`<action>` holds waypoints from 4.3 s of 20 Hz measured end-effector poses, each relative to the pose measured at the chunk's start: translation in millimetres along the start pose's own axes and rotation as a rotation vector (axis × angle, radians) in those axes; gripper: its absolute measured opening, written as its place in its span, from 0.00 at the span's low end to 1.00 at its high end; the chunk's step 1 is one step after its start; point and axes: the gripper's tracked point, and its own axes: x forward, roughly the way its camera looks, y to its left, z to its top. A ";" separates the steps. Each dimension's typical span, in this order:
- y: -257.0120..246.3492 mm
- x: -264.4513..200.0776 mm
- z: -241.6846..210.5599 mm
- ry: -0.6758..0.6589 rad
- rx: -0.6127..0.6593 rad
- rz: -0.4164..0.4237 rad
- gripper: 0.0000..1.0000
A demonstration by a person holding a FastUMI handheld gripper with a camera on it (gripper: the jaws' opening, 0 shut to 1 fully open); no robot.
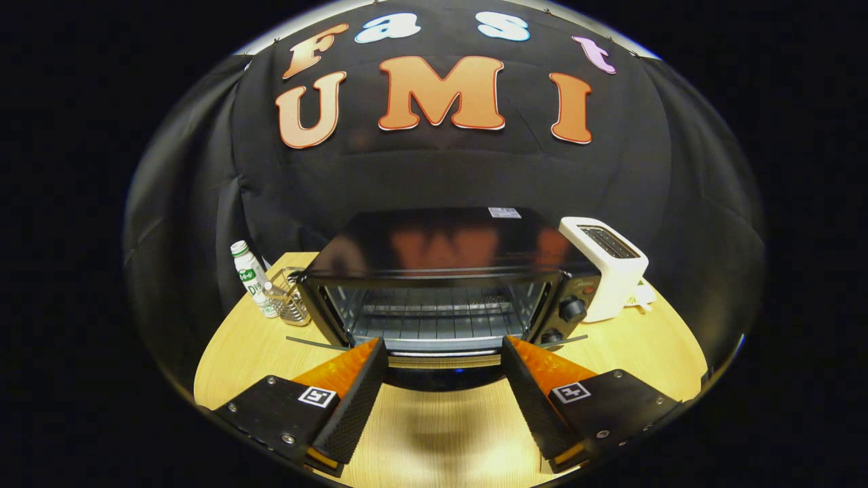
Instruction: Open the toaster oven, put the food inside, and close the toaster oven door.
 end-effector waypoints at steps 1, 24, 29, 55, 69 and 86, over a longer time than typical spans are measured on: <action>1.3 -3.6 -6.7 0.006 -0.001 0.000 1.00; -5.5 -2.2 -162.5 0.265 -0.090 0.011 0.98; -4.0 -11.4 -153.9 0.269 -0.080 0.079 0.99; -230.7 -68.6 -126.5 0.744 0.185 0.319 0.99; -210.9 -68.3 -147.9 0.877 0.396 0.353 0.38; -168.7 -112.0 -33.4 0.605 0.505 0.342 0.28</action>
